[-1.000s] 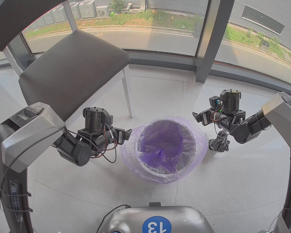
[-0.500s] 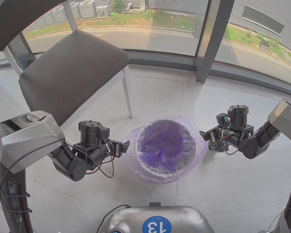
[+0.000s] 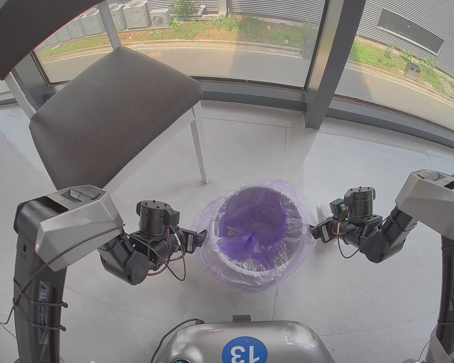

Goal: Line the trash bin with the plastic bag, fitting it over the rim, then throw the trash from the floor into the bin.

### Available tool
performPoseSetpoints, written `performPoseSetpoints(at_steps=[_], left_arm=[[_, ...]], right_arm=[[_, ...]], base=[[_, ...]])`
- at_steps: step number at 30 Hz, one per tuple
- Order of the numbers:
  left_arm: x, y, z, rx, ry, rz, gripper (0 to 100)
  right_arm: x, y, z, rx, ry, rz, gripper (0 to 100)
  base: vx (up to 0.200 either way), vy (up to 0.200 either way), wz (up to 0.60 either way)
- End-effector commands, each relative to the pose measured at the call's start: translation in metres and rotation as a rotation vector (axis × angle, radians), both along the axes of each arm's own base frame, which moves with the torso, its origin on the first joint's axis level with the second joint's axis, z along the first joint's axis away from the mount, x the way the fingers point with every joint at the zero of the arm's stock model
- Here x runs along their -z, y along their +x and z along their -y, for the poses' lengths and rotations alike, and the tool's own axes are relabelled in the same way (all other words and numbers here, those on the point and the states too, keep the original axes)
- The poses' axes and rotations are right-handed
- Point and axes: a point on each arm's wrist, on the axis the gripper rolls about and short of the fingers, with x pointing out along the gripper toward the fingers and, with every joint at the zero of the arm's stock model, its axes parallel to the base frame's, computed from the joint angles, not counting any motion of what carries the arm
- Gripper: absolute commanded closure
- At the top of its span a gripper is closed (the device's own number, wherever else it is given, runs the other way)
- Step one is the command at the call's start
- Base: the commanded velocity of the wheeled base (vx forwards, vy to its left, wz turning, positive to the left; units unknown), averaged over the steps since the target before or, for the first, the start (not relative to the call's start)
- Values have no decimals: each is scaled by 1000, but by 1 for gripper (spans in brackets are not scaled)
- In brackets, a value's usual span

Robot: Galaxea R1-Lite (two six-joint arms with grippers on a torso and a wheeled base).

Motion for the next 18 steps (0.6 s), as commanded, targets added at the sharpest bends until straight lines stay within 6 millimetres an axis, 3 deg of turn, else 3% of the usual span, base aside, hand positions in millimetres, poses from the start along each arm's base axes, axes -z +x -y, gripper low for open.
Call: performPoseSetpoints(at_steps=[1,12,18], left_arm=[[32,10,3,-2,18,-37,0],[45,37,6,-18,23,-44,0],[43,41,0,-34,18,-34,0]], right_arm=[[32,10,-3,0,-9,-39,0],[53,36,-7,12,8,-3,0],[52,40,-3,25,11,9,0]], base=[[0,0,0],[0,0,0],[0,0,0]])
